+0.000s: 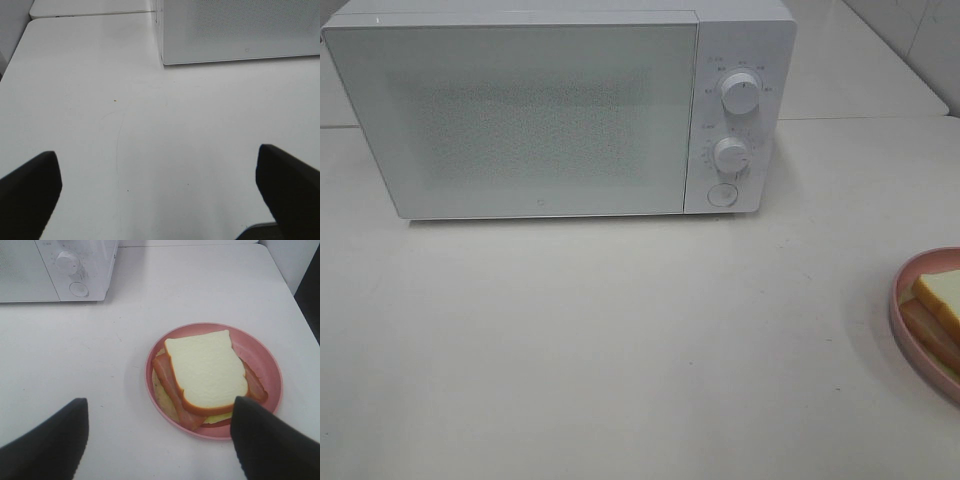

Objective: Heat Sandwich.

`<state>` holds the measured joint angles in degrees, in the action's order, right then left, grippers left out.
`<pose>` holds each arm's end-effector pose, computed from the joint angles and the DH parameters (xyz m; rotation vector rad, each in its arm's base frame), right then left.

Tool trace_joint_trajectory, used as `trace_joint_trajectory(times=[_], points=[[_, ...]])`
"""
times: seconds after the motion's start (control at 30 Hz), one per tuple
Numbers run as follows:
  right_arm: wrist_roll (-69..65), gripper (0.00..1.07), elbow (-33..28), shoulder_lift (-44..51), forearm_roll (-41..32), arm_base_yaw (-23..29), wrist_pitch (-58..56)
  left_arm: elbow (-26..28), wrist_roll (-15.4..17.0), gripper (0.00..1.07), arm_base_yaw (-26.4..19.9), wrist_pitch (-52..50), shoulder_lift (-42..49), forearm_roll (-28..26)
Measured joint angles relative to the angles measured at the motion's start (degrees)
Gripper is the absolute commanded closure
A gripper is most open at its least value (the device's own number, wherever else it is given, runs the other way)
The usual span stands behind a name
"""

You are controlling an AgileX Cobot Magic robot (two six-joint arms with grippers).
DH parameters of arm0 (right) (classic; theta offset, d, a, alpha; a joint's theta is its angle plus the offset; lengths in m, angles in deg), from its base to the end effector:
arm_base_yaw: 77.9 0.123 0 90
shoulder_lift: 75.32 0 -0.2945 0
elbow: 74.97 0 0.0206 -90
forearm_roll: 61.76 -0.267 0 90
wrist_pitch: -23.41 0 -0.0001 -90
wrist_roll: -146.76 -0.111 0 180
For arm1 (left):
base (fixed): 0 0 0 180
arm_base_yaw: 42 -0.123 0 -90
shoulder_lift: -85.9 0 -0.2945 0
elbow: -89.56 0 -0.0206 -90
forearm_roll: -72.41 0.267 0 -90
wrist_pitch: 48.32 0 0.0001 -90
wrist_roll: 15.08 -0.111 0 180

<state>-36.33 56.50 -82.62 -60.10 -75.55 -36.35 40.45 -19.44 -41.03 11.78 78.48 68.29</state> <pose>0.0174 -0.0021 0.2794 0.0142 2.0171 0.0258 0.0183 -0.0072 0.2758 0.0972 2.0315 -0.0488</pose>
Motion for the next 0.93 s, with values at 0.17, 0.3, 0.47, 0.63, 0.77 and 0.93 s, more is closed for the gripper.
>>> trace_joint_trajectory(times=[0.17,0.3,0.47,0.63,0.77,0.93], points=[[0.0,0.32,0.0,0.0,0.0,0.0,0.0,0.0,0.0,0.09,0.0,0.0,0.0,0.0],[0.0,0.32,0.0,0.0,0.0,0.0,0.0,0.0,0.0,0.09,0.0,0.0,0.0,0.0],[0.0,0.32,0.0,0.0,0.0,0.0,0.0,0.0,0.0,0.09,0.0,0.0,0.0,0.0],[0.0,0.32,0.0,0.0,0.0,0.0,0.0,0.0,-0.1,0.09,0.0,0.0,0.0,0.0],[0.0,0.32,0.0,0.0,0.0,0.0,0.0,0.0,-0.1,0.09,0.0,0.0,0.0,0.0],[0.0,0.32,0.0,0.0,0.0,0.0,0.0,0.0,-0.1,0.09,0.0,0.0,0.0,0.0]])
